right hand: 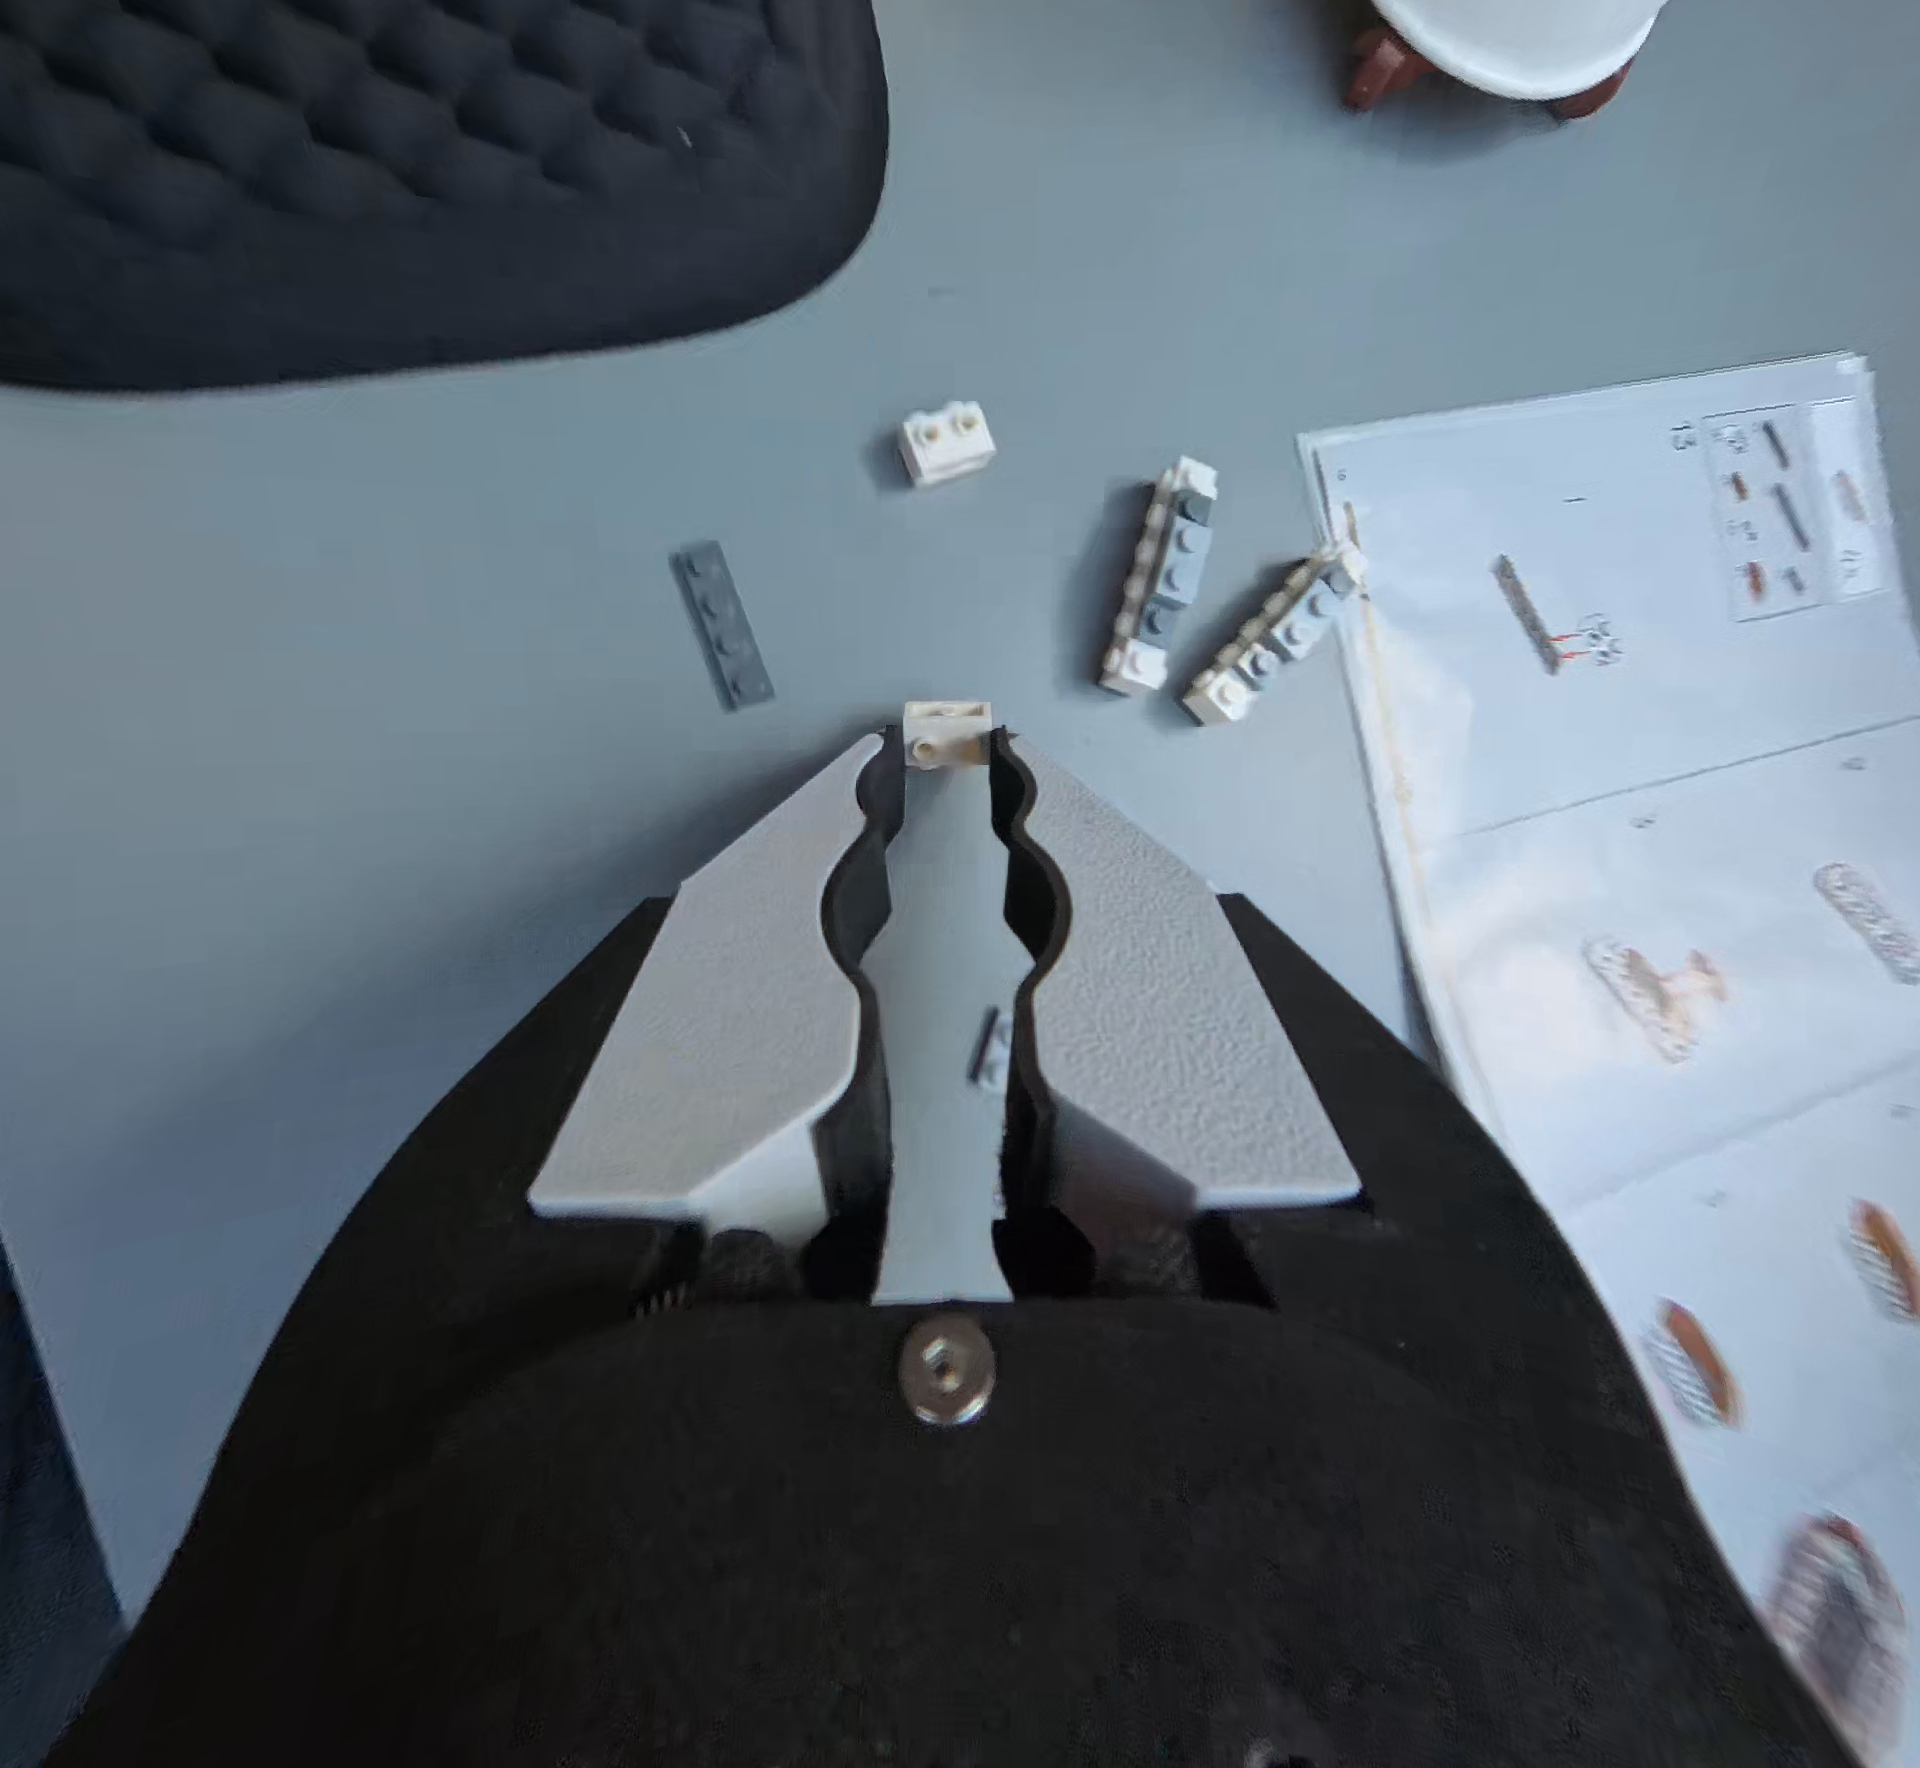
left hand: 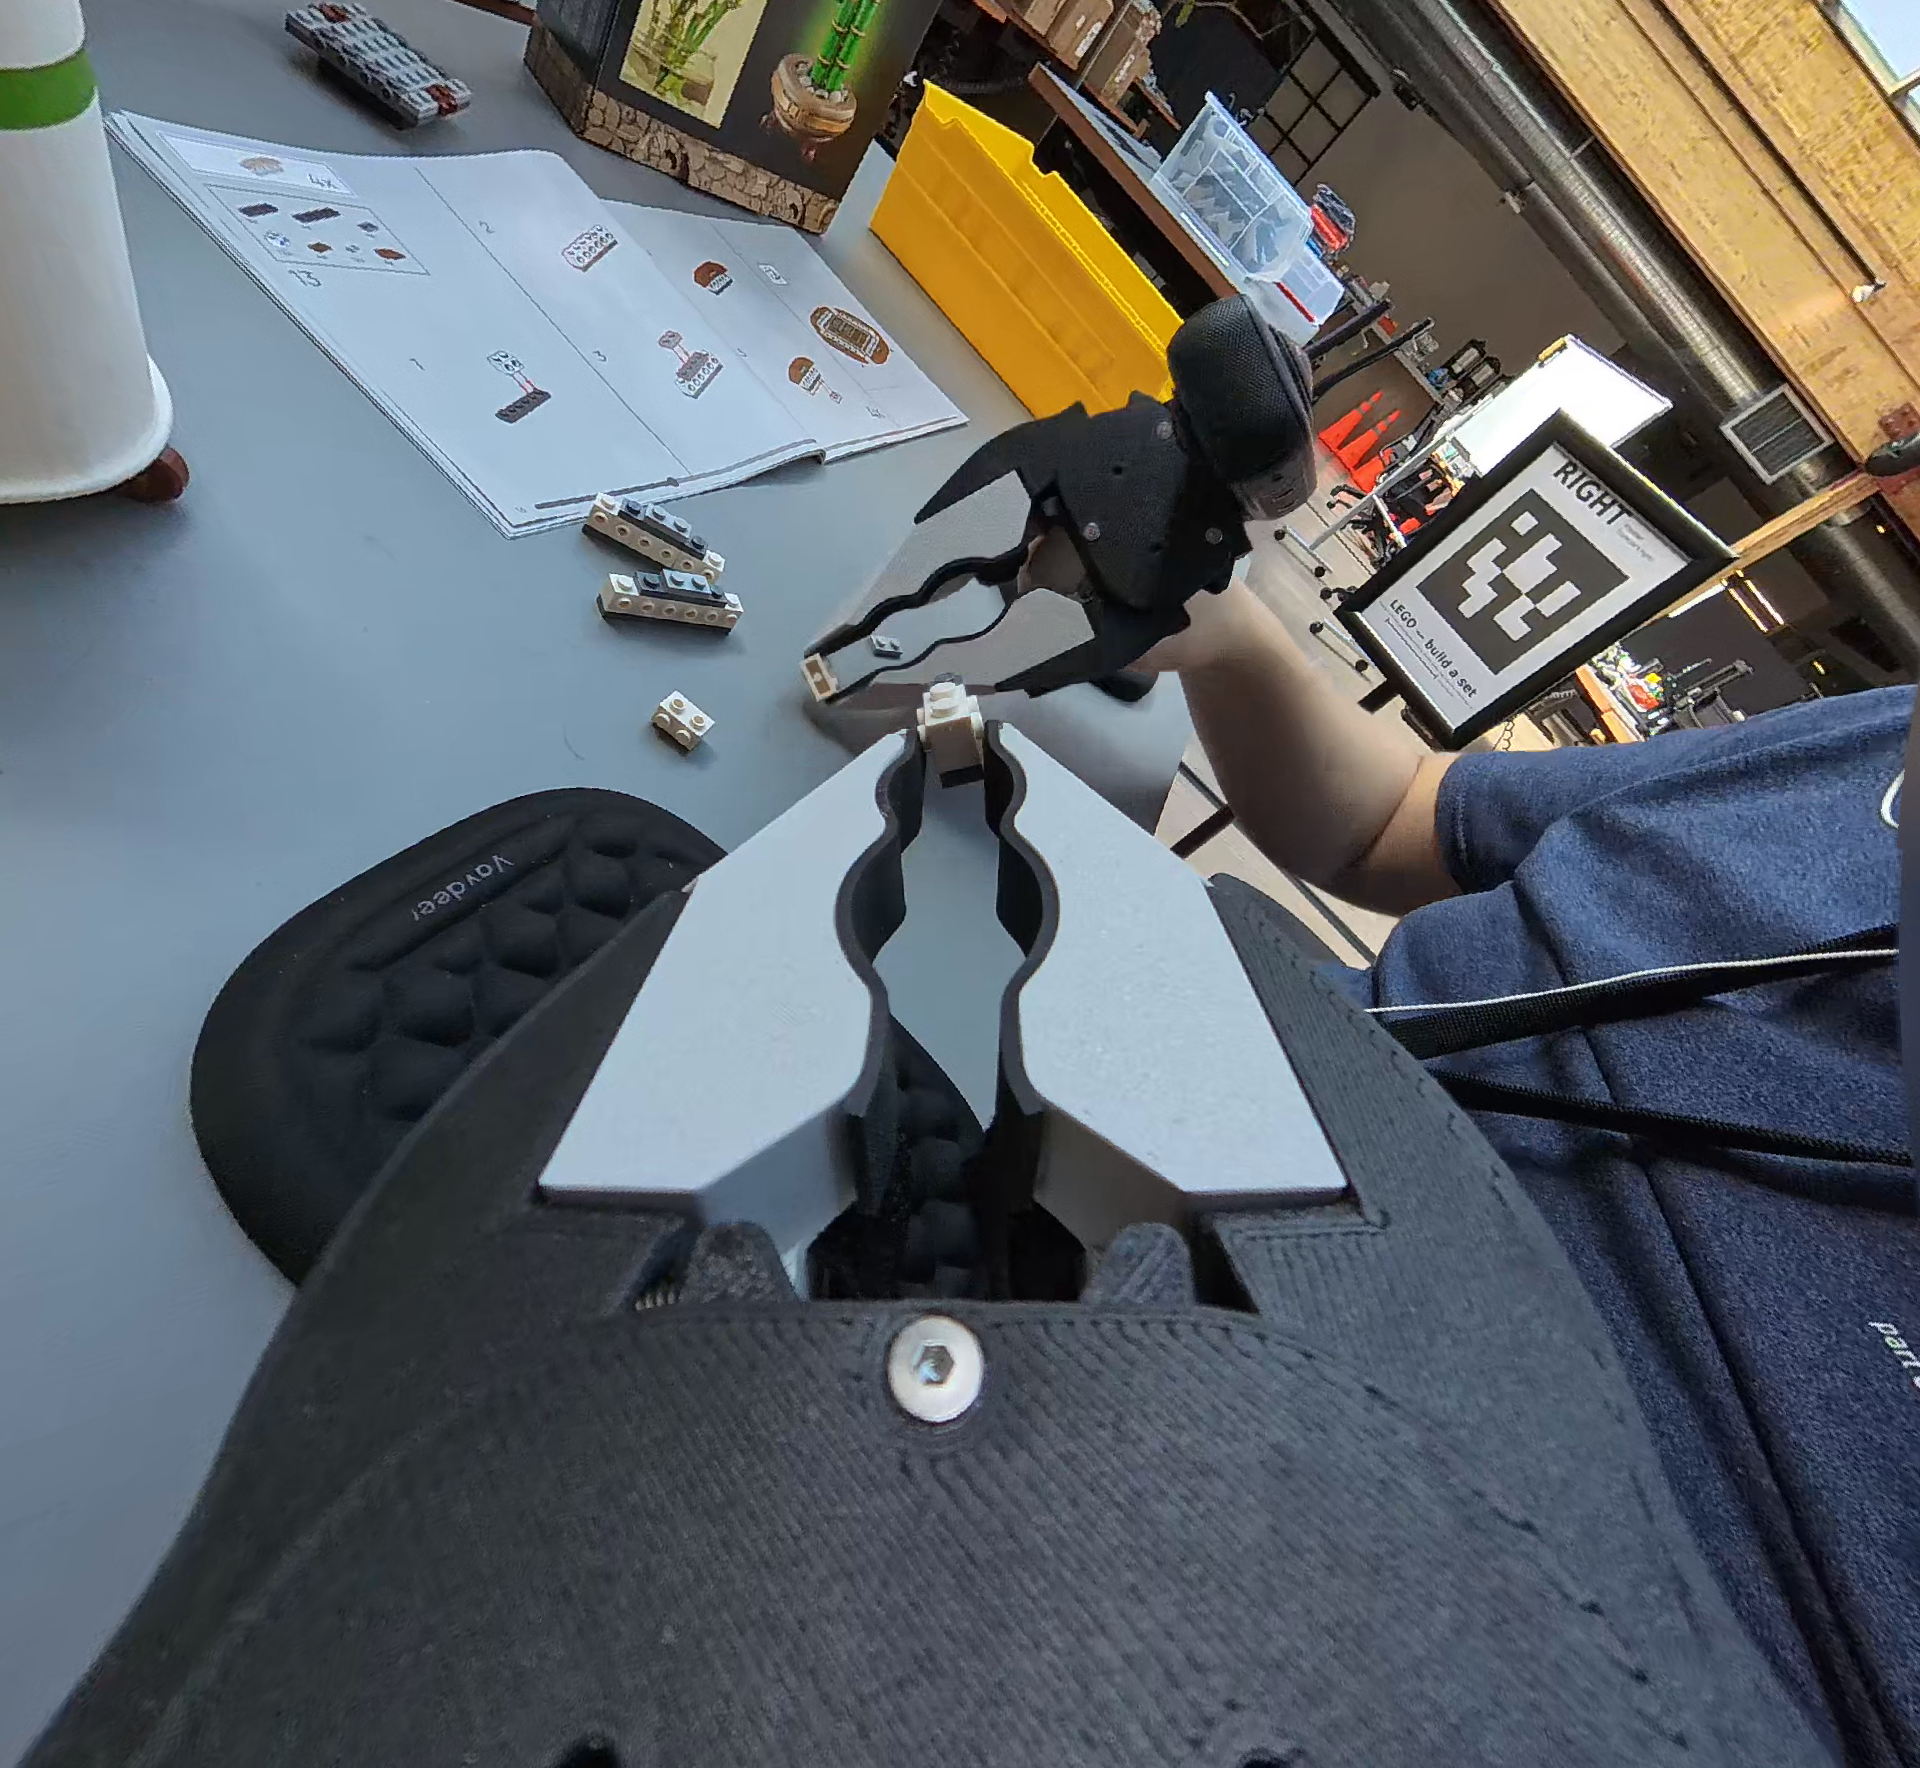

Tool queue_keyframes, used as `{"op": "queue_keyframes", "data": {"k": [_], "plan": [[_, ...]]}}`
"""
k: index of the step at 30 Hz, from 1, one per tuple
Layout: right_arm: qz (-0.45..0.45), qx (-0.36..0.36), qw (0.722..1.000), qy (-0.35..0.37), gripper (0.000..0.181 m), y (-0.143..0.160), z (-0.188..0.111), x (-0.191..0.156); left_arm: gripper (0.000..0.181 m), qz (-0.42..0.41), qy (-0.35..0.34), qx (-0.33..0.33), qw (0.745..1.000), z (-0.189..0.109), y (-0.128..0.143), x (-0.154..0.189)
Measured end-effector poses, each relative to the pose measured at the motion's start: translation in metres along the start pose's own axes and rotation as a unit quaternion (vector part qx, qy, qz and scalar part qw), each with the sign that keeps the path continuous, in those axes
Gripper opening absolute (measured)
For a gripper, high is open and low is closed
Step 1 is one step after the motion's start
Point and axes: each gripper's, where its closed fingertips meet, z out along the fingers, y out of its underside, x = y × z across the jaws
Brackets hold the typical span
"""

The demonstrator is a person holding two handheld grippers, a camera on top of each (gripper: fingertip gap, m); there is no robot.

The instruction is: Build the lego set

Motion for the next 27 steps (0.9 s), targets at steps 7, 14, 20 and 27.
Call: {"op": "queue_keyframes", "data": {"k": [7, 14, 20, 27], "plan": [[-0.507, -0.187, 0.841, 0.019, 0.016, 0.044, -0.04, -0.004, 0.009, 0.013, -0.018, -0.007, 1.0, -0.005, 0.0, 0.002], [-0.621, -0.293, 0.727, -0.024, 0.016, 0.083, -0.056, -0.014, 0.009, 0.015, -0.022, -0.001, 1.0, -0.011, -0.004, 0.004], [-0.651, -0.372, 0.662, -0.009, 0.017, 0.097, -0.057, 0.0, 0.009, 0.004, -0.016, -0.009, 1.0, -0.009, 0.0, 0.004], [-0.601, -0.344, 0.721, -0.017, 0.031, 0.092, -0.064, -0.012, 0.009, -0.005, -0.016, -0.004, 1.0, -0.013, -0.001, 0.002]]}}
